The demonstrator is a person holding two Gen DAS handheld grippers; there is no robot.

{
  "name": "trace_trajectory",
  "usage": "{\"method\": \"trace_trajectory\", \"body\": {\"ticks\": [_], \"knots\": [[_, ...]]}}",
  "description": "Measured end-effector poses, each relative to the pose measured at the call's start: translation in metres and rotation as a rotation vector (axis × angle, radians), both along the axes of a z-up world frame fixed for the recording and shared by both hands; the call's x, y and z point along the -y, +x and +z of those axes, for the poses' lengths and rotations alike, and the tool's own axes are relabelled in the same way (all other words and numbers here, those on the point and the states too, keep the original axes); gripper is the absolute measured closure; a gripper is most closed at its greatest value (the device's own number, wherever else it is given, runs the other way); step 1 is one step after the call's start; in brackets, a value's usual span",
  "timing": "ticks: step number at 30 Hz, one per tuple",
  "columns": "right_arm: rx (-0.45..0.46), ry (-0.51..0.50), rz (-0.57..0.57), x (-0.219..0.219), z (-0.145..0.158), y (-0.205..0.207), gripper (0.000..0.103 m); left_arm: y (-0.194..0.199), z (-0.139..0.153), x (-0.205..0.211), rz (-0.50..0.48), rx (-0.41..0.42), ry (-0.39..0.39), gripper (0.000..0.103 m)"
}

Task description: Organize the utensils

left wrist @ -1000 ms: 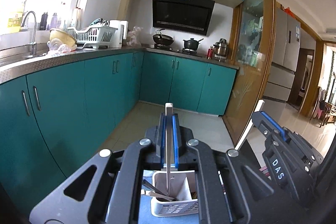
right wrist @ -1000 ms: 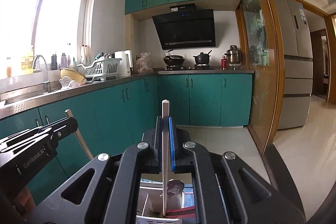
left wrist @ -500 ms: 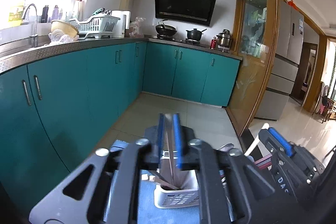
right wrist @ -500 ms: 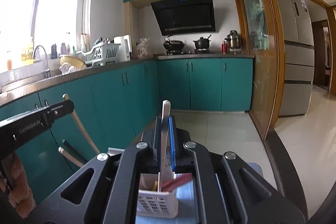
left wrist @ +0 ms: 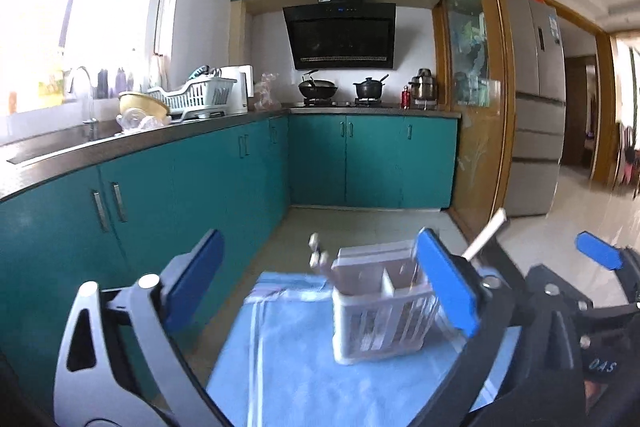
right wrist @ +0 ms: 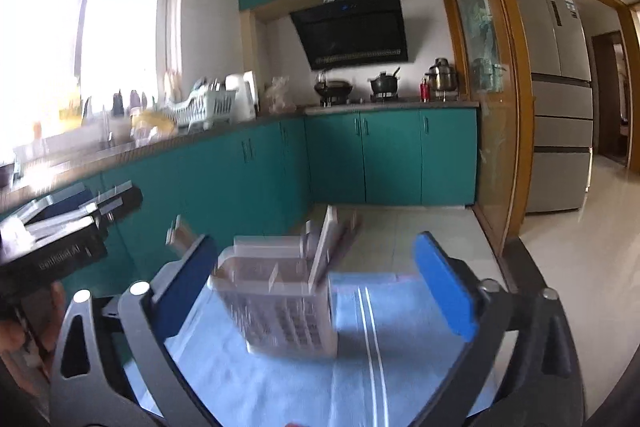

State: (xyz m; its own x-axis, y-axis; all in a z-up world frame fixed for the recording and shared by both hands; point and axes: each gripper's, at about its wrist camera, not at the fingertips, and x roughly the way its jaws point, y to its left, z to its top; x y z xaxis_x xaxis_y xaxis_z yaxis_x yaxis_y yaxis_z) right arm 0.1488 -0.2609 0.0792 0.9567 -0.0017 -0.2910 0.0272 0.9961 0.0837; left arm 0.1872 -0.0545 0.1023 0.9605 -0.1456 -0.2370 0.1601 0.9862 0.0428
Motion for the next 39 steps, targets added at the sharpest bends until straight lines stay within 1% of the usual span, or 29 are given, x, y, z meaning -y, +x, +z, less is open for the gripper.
{"method": "trace_trajectory", "body": {"ticks": [2,5,6,7,9,11,13,15,18,20,22,26,30,39], "knots": [[-0.028,-0.028,-0.025,-0.007,-0.014,-0.019,0.003,-0.022,-0.015,-0.004,0.011,-0.020,0.027,0.005],[-0.089,-0.058,-0.081,-0.017,-0.037,-0.052,0.003,-0.051,-0.033,-0.012,0.019,-0.043,0.029,0.004],[-0.092,-0.057,-0.095,-0.018,-0.041,-0.057,0.003,-0.060,-0.039,-0.015,0.021,-0.051,0.031,0.004],[-0.093,-0.049,-0.116,-0.022,-0.048,-0.073,0.003,-0.072,-0.048,-0.018,0.022,-0.065,0.030,0.004],[-0.093,-0.029,-0.124,-0.029,-0.056,-0.094,0.003,-0.089,-0.061,-0.021,0.013,-0.103,0.025,0.004],[-0.091,-0.032,-0.123,-0.038,-0.060,-0.112,0.003,-0.102,-0.071,-0.023,-0.002,-0.137,0.030,0.004],[-0.081,-0.054,-0.129,-0.047,-0.062,-0.128,0.003,-0.116,-0.080,-0.026,-0.005,-0.158,0.041,0.004],[-0.073,-0.096,-0.142,-0.059,-0.064,-0.145,0.003,-0.136,-0.087,-0.031,-0.016,-0.167,0.037,0.004],[-0.065,-0.121,-0.177,-0.070,-0.068,-0.170,0.003,-0.163,-0.089,-0.038,-0.020,-0.146,0.036,0.004],[-0.055,-0.108,-0.179,-0.073,-0.068,-0.184,0.003,-0.178,-0.088,-0.043,-0.013,-0.127,0.042,0.004],[-0.036,-0.093,-0.177,-0.077,-0.065,-0.199,0.003,-0.195,-0.085,-0.049,-0.010,-0.106,0.044,0.004],[0.017,-0.100,-0.191,-0.084,-0.051,-0.220,0.003,-0.214,-0.075,-0.061,-0.002,-0.076,0.024,0.004],[0.047,-0.095,-0.194,-0.089,-0.044,-0.234,0.003,-0.225,-0.069,-0.068,0.004,-0.059,0.015,0.004],[0.056,-0.075,-0.213,-0.089,-0.043,-0.249,0.003,-0.244,-0.062,-0.070,-0.006,-0.023,0.022,0.004]]}}
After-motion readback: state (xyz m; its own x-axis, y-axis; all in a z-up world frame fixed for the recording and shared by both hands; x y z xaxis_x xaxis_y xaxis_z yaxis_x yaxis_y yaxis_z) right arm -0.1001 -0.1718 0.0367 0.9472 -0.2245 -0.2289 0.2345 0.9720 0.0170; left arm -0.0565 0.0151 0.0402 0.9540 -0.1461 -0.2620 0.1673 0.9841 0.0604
